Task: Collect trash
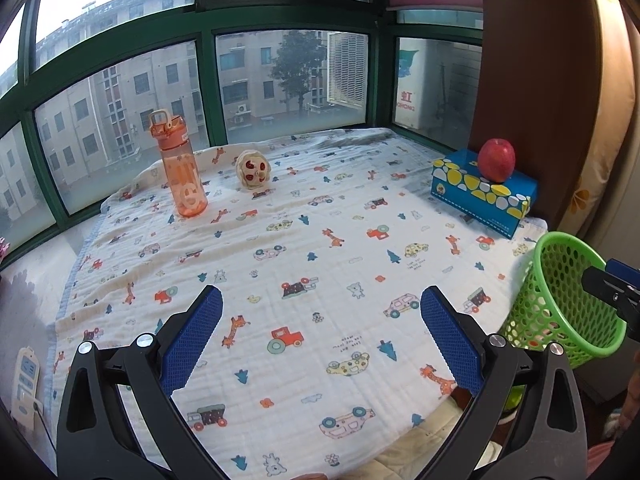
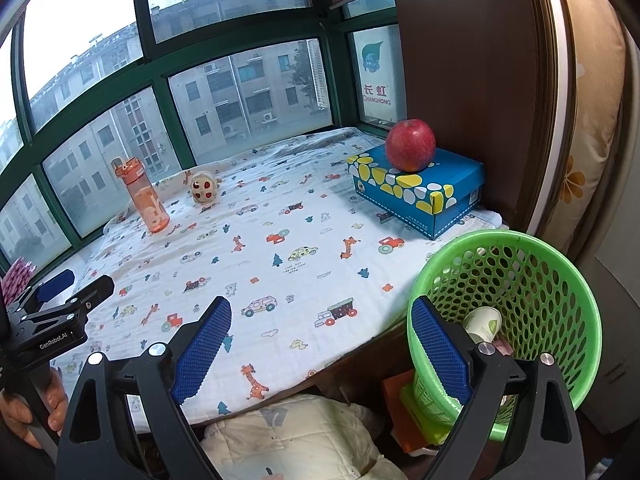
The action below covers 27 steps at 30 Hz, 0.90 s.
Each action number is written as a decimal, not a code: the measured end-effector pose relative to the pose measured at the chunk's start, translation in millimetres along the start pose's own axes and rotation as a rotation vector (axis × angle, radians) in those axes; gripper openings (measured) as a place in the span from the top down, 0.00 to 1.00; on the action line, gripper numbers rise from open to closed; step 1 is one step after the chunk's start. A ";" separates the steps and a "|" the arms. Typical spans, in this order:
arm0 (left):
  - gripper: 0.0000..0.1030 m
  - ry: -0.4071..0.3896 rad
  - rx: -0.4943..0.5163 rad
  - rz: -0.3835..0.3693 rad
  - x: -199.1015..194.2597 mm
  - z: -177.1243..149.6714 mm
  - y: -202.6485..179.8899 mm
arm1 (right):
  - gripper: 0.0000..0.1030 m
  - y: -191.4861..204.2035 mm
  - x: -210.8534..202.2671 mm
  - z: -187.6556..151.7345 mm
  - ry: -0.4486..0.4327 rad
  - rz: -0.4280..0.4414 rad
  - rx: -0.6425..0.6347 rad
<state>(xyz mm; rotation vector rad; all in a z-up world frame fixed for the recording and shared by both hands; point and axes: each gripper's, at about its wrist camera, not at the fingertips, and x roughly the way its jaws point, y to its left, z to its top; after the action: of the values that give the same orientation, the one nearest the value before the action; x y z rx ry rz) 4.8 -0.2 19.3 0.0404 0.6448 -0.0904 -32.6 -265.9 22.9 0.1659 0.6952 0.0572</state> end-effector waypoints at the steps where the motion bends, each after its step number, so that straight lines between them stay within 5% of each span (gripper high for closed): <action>1: 0.05 -0.001 0.000 0.003 -0.3 -0.2 -0.2 | 0.14 0.0 0.0 -0.1 0.001 0.001 -0.001; 27: 0.05 0.004 -0.015 0.019 -1.9 -2.3 3.5 | 0.14 3.4 -0.2 0.2 0.003 0.007 -0.002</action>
<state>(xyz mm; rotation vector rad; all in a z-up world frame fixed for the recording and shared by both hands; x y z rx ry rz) 2.3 3.5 18.7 0.0323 0.6486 -0.0668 -32.6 -262.6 23.7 0.1665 0.6970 0.0652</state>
